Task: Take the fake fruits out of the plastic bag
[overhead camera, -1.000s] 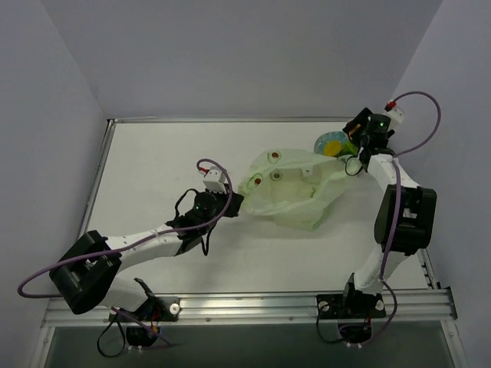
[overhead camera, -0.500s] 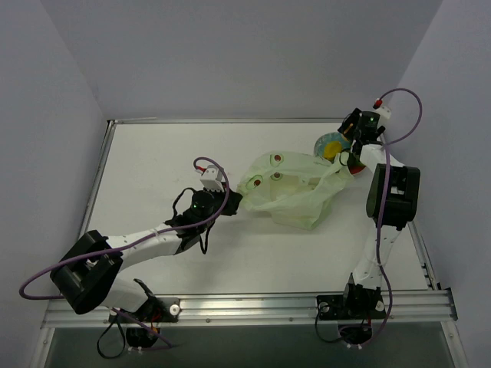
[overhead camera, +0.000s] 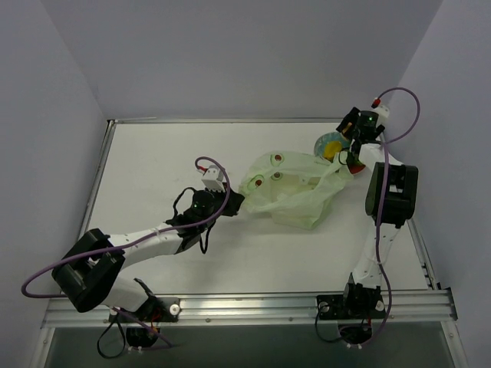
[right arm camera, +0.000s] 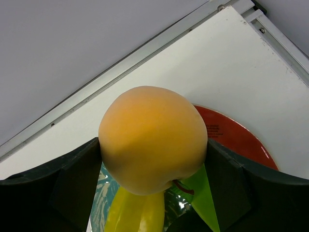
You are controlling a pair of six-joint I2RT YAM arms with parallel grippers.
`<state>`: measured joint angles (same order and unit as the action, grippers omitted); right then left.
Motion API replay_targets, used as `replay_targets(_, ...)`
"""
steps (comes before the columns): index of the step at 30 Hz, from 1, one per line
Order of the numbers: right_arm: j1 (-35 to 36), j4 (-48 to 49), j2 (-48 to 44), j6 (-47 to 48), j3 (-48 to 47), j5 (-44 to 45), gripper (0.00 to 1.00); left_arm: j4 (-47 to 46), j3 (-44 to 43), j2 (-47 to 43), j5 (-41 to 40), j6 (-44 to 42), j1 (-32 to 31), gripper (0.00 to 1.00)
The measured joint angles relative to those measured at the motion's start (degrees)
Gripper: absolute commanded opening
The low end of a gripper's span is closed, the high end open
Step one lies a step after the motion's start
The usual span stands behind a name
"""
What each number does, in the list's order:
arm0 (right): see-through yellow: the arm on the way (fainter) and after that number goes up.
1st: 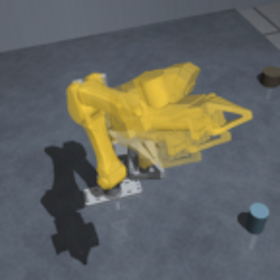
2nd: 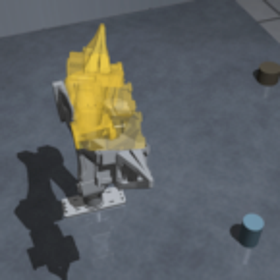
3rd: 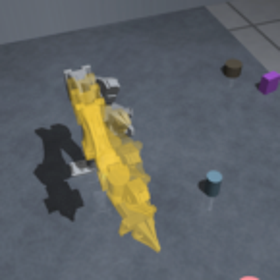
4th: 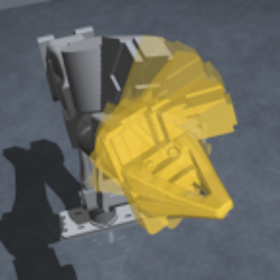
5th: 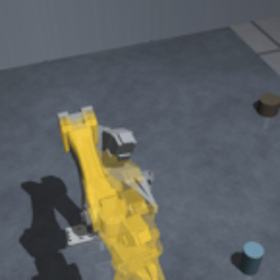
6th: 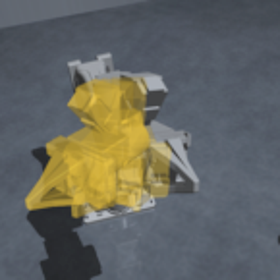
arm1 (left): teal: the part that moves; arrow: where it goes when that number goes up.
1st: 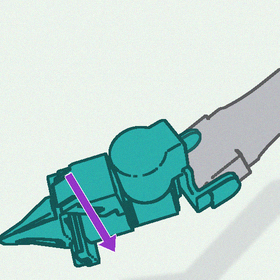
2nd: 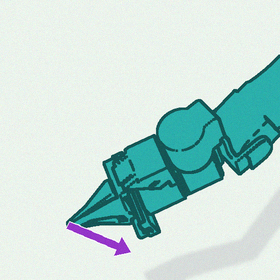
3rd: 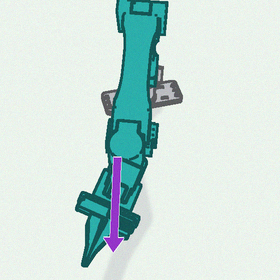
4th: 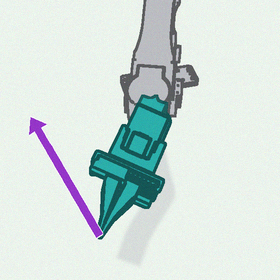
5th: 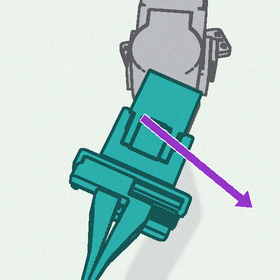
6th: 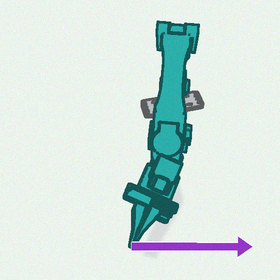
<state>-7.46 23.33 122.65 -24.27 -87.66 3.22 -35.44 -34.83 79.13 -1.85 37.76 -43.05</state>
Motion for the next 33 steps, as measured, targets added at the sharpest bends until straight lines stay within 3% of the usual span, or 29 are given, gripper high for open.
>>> replay_targets(4, 0.3, -0.7, -0.5, 0.0, 0.0, 0.0, 0.86, 0.0, 0.0, -0.3, 0.4, 0.0, 0.0, 0.02)
replay_targets(14, 0.4, -1.2, -12.3, -0.1, 4.3, 0.0, 0.88, -0.4, 0.0, -1.0, 0.4, 0.0, -1.8, 0.02)
replay_targets(17, 0.4, -1.4, -15.5, -0.2, 6.0, 0.0, 0.78, -0.6, 0.0, -1.0, 0.4, 0.2, -2.0, 0.02)
replay_targets(20, 0.9, -2.1, -19.5, -0.6, 10.0, -0.1, 0.49, -0.8, 0.0, -1.0, 0.3, 0.2, -2.3, 0.02)
replay_targets(21, 1.2, -2.6, -21.5, -0.9, 12.0, -0.1, 0.34, -0.9, 0.0, -1.1, 0.3, 0.2, -2.5, 0.02)
replay_targets(24, 3.4, -4.4, -30.6, -1.7, 19.0, -0.4, 0.21, -1.0, 0.0, -1.4, 0.2, 0.2, -3.9, 0.02)
replay_targets(27, 10.1, -5.8, -43.6, -2.5, 25.6, -0.8, 0.18, -1.1, 0.0, -1.6, -0.2, 0.2, -6.1, 0.02)
replay_targets(33, 33.0, -5.8, -65.0, -4.8, 38.1, 0.3, 0.18, -1.4, 0.0, -1.6, -1.2, -0.3, -11.4, 0.02)
